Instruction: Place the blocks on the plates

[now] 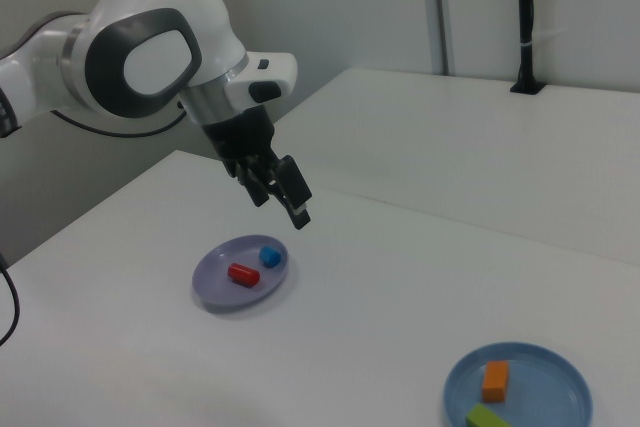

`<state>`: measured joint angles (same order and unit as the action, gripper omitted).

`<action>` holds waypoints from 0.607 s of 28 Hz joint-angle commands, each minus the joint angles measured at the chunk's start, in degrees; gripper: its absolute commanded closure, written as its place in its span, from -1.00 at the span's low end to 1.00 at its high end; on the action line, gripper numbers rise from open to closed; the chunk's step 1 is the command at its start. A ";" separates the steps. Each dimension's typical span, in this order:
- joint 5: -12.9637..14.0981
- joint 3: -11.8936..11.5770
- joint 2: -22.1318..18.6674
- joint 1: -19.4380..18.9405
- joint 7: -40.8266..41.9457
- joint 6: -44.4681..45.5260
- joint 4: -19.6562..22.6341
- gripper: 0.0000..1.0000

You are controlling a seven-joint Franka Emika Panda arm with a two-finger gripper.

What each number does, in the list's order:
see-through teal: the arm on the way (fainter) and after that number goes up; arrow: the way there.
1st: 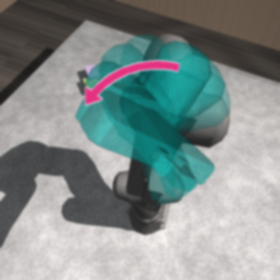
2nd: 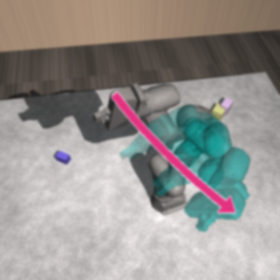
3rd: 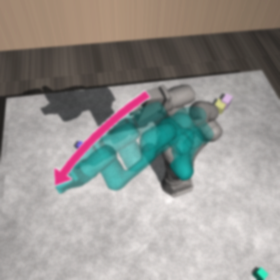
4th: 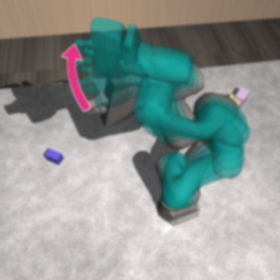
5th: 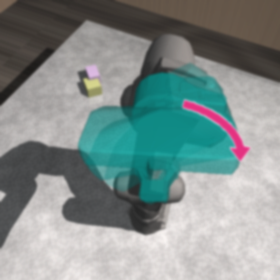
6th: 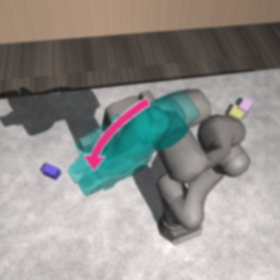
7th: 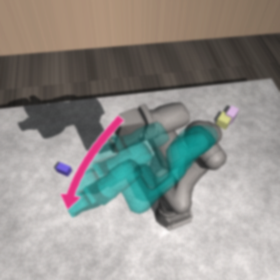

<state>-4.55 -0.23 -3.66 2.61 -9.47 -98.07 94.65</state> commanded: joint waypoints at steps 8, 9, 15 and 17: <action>-0.63 -0.82 1.29 -0.68 -0.38 3.06 -2.36 -1.00; -0.81 -0.82 1.37 -0.68 -0.38 3.06 -2.36 -1.00; -0.99 -0.82 2.08 -0.68 0.59 2.98 -2.54 -1.00; -0.90 -0.82 2.08 -0.68 1.64 2.98 -2.54 -1.00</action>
<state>-4.70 -0.88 -2.27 2.44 -9.34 -96.52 93.36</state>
